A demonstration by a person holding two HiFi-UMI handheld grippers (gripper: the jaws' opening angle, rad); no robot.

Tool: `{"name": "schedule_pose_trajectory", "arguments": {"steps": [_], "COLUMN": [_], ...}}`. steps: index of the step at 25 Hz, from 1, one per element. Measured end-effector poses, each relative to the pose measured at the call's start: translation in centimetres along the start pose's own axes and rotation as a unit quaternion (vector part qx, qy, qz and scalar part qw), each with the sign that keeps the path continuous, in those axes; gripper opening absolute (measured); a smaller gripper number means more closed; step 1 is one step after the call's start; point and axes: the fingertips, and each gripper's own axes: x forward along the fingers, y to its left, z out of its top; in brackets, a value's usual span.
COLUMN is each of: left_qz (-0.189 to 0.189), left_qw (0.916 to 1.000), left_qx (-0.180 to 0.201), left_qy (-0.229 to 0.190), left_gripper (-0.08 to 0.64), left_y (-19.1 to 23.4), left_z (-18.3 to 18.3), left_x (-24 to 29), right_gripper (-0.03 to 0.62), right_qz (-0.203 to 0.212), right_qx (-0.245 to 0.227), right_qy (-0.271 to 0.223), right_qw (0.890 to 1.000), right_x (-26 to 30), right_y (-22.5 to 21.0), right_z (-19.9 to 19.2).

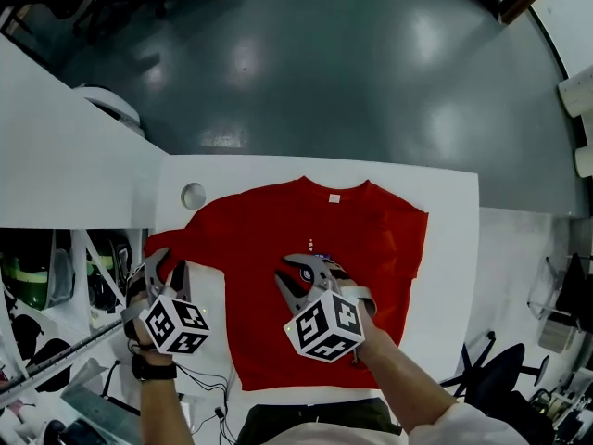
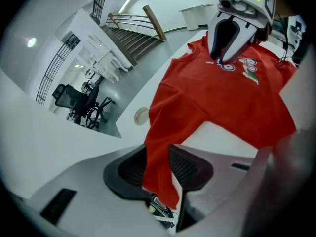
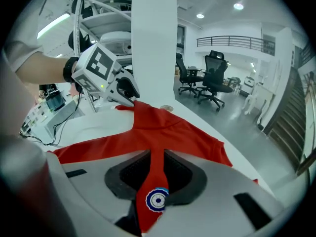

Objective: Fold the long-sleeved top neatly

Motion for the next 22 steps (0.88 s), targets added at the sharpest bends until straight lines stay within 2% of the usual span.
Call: {"name": "schedule_pose_trajectory", "arguments": {"steps": [6,14,18,22], "left_qz": [-0.042,-0.099,-0.120,-0.122], "left_qw": [0.9959,0.9834,0.9779,0.9785], "left_qx": [0.049,0.084,0.104,0.112], "left_qy": [-0.063,-0.127,-0.135,-0.123], "left_gripper": [0.143,0.143,0.143,0.143], "left_y": [-5.6,-12.9,-15.9,-16.5], "left_z": [7.3,14.8,16.7,16.7], "left_x": [-1.4,-3.1,-3.6,-3.3], "right_gripper": [0.094,0.092,0.092,0.094], "right_qz": [-0.038,-0.093,-0.097,-0.079], "right_qx": [-0.002,0.031,0.036,0.008], "right_qy": [0.003,0.028,0.044,0.069], "right_qw": [0.999,0.995,0.994,0.994], "right_x": [-5.3,-10.3,-11.2,-11.0], "right_y": [-0.6,-3.3,-3.9,-3.3], "right_z": [-3.7,-9.7,-11.8,-13.4]}}
